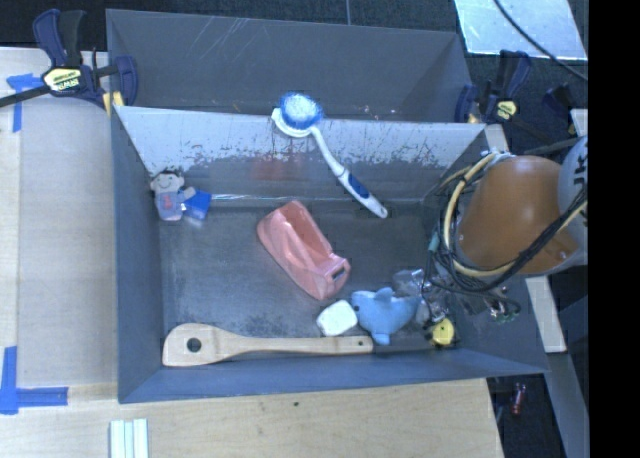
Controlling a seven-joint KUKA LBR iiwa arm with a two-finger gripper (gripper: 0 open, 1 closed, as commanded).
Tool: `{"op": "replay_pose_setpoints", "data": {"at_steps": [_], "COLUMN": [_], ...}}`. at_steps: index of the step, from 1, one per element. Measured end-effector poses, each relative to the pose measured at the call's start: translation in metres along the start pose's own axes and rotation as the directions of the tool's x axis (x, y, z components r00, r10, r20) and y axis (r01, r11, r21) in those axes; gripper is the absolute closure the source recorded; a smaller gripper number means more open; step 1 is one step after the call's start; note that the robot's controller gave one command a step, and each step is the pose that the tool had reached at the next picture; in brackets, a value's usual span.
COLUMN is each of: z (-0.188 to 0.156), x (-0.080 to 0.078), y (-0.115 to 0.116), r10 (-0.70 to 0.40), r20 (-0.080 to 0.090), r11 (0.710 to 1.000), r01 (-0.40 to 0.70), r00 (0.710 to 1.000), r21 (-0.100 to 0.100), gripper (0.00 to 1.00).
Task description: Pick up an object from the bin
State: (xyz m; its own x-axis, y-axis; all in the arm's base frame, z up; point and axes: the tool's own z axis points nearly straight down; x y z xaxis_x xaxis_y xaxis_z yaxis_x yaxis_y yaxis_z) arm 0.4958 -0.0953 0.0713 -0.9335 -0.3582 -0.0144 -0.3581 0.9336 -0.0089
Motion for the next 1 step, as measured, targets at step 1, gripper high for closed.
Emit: {"op": "replay_pose_setpoints", "data": {"at_steps": [1], "z": [-0.0276], "x": [0.0025], "y": [0.0019], "r10": [0.0], "r20": [-0.011], "r11": [1.0], "r01": [0.0], "r00": [1.0], "r21": [-0.007], "gripper": [1.0]}}
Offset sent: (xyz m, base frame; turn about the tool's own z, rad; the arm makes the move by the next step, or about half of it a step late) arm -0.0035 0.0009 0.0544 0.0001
